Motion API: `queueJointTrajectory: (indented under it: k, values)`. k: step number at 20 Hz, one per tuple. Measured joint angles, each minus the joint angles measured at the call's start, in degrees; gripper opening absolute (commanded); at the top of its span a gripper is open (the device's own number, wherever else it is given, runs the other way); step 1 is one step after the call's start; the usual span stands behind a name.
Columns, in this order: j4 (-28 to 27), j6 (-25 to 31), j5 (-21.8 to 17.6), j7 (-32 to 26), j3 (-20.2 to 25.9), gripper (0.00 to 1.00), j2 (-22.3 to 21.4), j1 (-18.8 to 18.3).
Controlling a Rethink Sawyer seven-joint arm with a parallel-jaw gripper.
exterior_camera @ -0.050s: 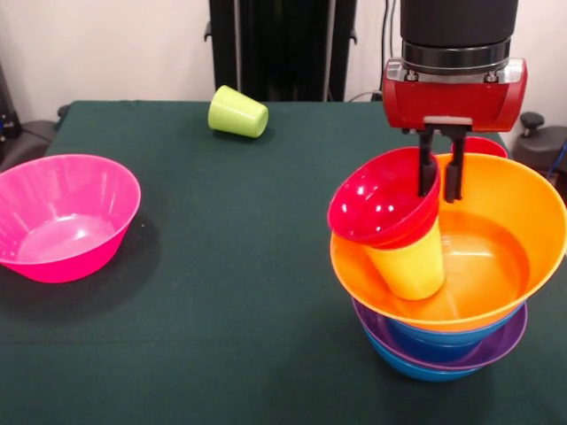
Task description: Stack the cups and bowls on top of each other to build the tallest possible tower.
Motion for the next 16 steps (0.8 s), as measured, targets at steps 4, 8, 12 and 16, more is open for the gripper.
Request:
queueJointTrajectory:
  k: [4, 8, 12, 16]
  values:
    - [0.01, 0.00, 0.00, 0.00, -0.14, 1.00, -0.01, 0.05]
    - [0.00, 0.00, 0.00, 0.00, -0.40, 1.00, 0.00, 0.12]
    - [0.00, 0.00, 0.00, 0.00, -0.67, 1.00, -0.01, 0.28]
    - [0.01, 0.00, 0.00, 0.00, -1.17, 1.00, 0.03, 0.91]
